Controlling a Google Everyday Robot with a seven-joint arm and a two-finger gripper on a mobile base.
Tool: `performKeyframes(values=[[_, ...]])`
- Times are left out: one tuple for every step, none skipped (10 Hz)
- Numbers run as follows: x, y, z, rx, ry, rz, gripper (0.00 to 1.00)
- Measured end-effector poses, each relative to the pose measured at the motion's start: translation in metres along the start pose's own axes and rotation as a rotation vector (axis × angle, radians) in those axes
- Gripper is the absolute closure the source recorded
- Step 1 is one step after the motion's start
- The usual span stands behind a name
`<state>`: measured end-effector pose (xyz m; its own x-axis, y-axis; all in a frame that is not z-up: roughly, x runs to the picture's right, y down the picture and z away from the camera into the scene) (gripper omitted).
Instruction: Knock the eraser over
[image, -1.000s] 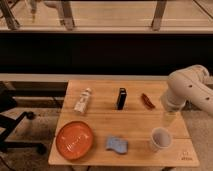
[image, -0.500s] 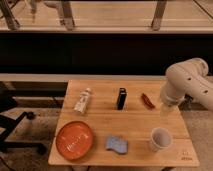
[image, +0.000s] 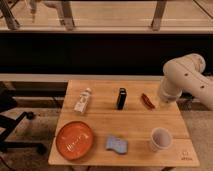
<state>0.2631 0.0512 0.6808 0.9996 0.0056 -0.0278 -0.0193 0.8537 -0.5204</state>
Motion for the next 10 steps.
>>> performKeyframes(values=[[-0.003, -0.004, -0.004, 0.000, 0.001, -0.002, 0.78], [-0.003, -0.004, -0.004, -0.003, 0.004, -0.005, 0.86], [-0.005, -0.005, -0.003, -0.001, 0.008, -0.012, 0.96], [-0.007, -0.009, -0.003, 0.009, 0.010, -0.018, 0.99], [-0.010, -0.012, -0.003, 0.014, 0.010, -0.023, 0.99], [-0.017, -0.016, -0.001, 0.014, 0.009, -0.023, 0.99], [-0.024, -0.019, -0.001, 0.016, 0.009, -0.027, 0.99], [-0.027, -0.020, 0.000, 0.017, 0.009, -0.031, 0.99], [-0.028, -0.021, 0.001, 0.017, 0.011, -0.030, 0.99], [-0.031, -0.021, 0.003, 0.016, 0.012, -0.033, 0.99]])
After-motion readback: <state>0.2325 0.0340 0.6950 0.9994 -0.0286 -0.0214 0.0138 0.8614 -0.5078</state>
